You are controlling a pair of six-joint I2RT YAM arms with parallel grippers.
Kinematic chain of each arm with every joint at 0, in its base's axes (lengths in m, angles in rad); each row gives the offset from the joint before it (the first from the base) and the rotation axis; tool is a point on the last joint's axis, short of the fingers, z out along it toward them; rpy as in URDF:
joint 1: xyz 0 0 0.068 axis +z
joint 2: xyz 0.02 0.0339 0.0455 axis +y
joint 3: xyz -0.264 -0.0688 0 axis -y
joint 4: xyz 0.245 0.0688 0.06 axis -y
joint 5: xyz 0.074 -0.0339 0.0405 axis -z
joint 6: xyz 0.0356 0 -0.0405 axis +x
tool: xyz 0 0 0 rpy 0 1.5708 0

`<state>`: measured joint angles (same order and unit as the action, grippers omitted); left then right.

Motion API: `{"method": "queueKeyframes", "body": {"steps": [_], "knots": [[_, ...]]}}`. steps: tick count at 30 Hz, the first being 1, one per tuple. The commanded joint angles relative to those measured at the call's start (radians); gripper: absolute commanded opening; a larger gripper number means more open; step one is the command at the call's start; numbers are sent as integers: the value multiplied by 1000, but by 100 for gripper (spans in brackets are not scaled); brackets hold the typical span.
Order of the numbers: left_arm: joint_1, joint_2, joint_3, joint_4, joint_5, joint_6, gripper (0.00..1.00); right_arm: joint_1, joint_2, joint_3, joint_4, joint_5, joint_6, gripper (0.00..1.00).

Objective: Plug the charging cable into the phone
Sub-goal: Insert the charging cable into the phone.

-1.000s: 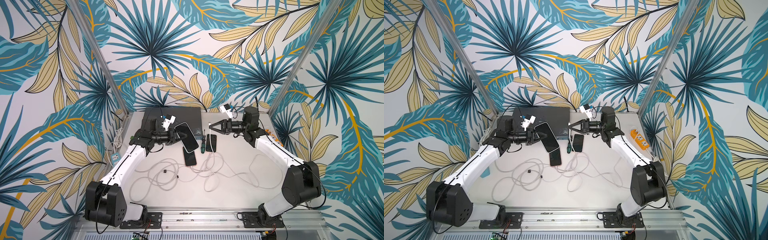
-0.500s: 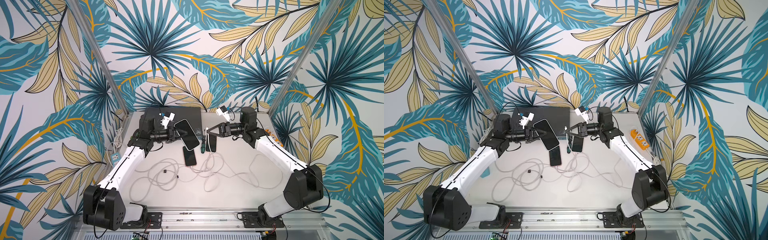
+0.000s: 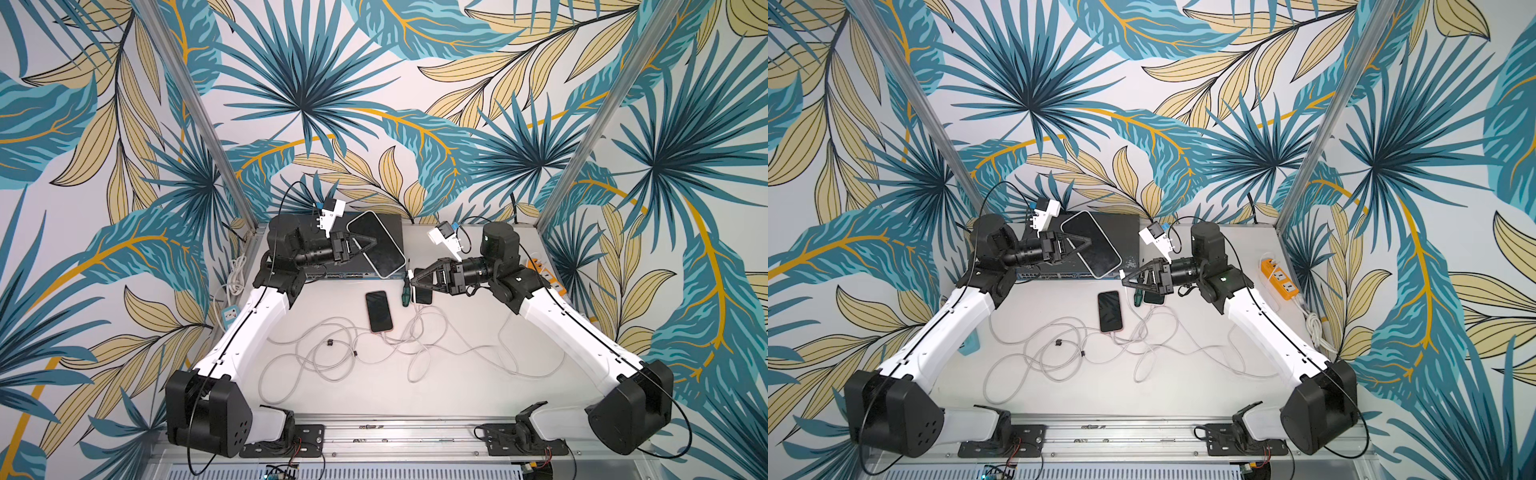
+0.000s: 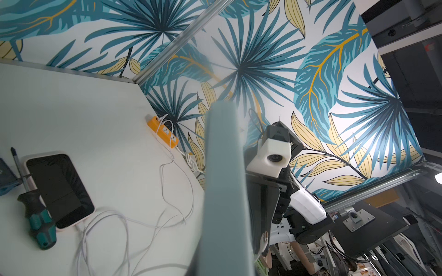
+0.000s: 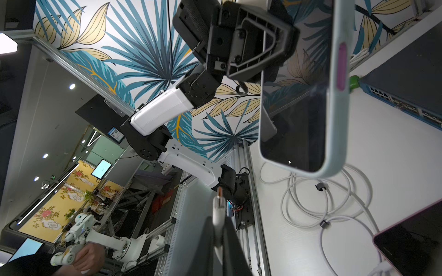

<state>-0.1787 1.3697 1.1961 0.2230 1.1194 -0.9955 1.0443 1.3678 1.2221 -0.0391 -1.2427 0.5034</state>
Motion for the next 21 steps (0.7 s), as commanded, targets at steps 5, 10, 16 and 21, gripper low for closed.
{"method": "queueKeyframes", "body": {"steps": [5, 10, 16, 21], "knots": [[-4, 61, 107, 248, 53, -203, 0, 20, -14, -30, -60, -24, -98, 0], [-29, 72, 119, 210, 96, -214, 0, 22, 9, 6, -89, -33, -148, 0], [-48, 79, 145, 122, 139, -178, 0, 22, 34, 48, -152, -52, -205, 0], [-77, 72, 163, 33, 164, -104, 0, 21, 42, 48, -156, -58, -217, 0]]}}
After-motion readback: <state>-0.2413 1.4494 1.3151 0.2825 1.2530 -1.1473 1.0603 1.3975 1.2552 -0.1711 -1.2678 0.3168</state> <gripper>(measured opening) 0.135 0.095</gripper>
